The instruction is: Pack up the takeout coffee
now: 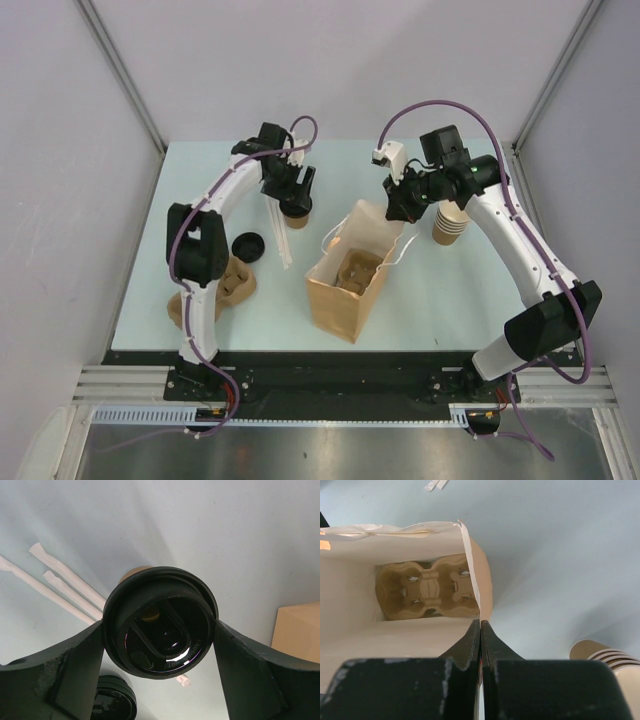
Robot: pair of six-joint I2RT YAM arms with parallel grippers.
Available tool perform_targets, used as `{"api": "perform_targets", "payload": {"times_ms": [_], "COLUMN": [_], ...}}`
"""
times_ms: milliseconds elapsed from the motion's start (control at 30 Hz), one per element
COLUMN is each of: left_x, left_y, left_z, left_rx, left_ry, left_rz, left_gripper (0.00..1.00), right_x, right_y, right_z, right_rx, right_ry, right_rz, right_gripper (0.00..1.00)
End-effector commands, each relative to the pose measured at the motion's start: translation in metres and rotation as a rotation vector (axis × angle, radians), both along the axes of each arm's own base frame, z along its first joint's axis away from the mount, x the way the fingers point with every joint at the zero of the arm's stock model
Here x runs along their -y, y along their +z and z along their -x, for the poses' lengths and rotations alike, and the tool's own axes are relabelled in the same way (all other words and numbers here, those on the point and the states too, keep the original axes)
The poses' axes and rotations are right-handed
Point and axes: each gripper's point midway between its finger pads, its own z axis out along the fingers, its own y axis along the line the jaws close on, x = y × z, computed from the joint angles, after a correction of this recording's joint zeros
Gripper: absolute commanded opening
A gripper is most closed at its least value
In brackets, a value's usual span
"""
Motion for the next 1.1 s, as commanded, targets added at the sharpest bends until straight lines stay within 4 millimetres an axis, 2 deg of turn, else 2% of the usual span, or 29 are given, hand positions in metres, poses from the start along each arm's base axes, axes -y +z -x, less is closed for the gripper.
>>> {"api": "perform_targets", "payload": {"times_ms": [0,67,167,233,400,433,500,567,600,633,700,733,833,867,933,967,1033,1067], "left_x": [-0.003,-0.003,0.0,0.001,0.004,0.006,0.005,0.009,0.01,0.014,0.019,0.023,0.028,0.033,0.041,0.049,0.058,0.068], "left_y": [0.01,0.017,0.038,0.055,0.098,0.119,0.146,0.191,0.206,0.239,0.268,0.292,0.326,0.342,0.357,0.365,0.375,0.376], "left_z": [-0.007,-0.006,-0.003,0.0,0.01,0.011,0.012,0.016,0.019,0.027,0.037,0.048,0.066,0.078,0.094,0.108,0.124,0.138], "left_rx": [0.009,0.017,0.055,0.092,0.165,0.205,0.259,0.35,0.382,0.449,0.505,0.553,0.613,0.632,0.64,0.641,0.651,0.646], "left_ry": [0.011,-0.007,-0.043,-0.069,-0.128,-0.146,-0.149,-0.18,-0.196,-0.235,-0.279,-0.314,-0.356,-0.384,-0.428,-0.474,-0.53,-0.581], "left_rz": [0.025,0.044,0.079,0.092,0.144,0.175,0.208,0.264,0.275,0.317,0.361,0.401,0.467,0.517,0.572,0.607,0.629,0.635], "left_gripper": [0.81,0.73,0.63,0.57,0.47,0.44,0.43,0.42,0.41,0.41,0.41,0.4,0.4,0.4,0.4,0.4,0.4,0.4], "right_x": [0.001,0.001,0.0,0.0,-0.001,0.0,0.002,0.004,0.004,0.005,0.004,0.004,0.004,0.004,0.004,0.004,0.005,0.005], "right_y": [0.006,0.007,0.005,0.005,0.009,0.01,0.013,0.017,0.018,0.02,0.021,0.021,0.019,0.018,0.017,0.015,0.014,0.012], "right_z": [-0.005,-0.005,-0.005,-0.005,-0.011,-0.012,-0.018,-0.023,-0.024,-0.026,-0.028,-0.028,-0.03,-0.03,-0.031,-0.031,-0.034,-0.035], "right_rx": [0.013,0.01,0.002,-0.002,-0.005,-0.005,0.001,0.003,0.0,-0.003,-0.005,-0.008,-0.018,-0.026,-0.035,-0.045,-0.052,-0.062], "right_ry": [0.006,0.003,0.003,-0.002,-0.041,-0.052,-0.079,-0.122,-0.133,-0.151,-0.161,-0.166,-0.181,-0.185,-0.198,-0.205,-0.221,-0.235], "right_rz": [0.0,-0.001,-0.003,-0.011,-0.035,-0.039,-0.051,-0.072,-0.078,-0.088,-0.096,-0.1,-0.1,-0.103,-0.111,-0.114,-0.12,-0.12], "right_gripper": [0.0,0.0,0.0,0.0,0.0,0.0,0.0,0.0,0.0,0.0,0.0,0.0,0.0,0.0,0.0,0.0,0.0,0.0]}}
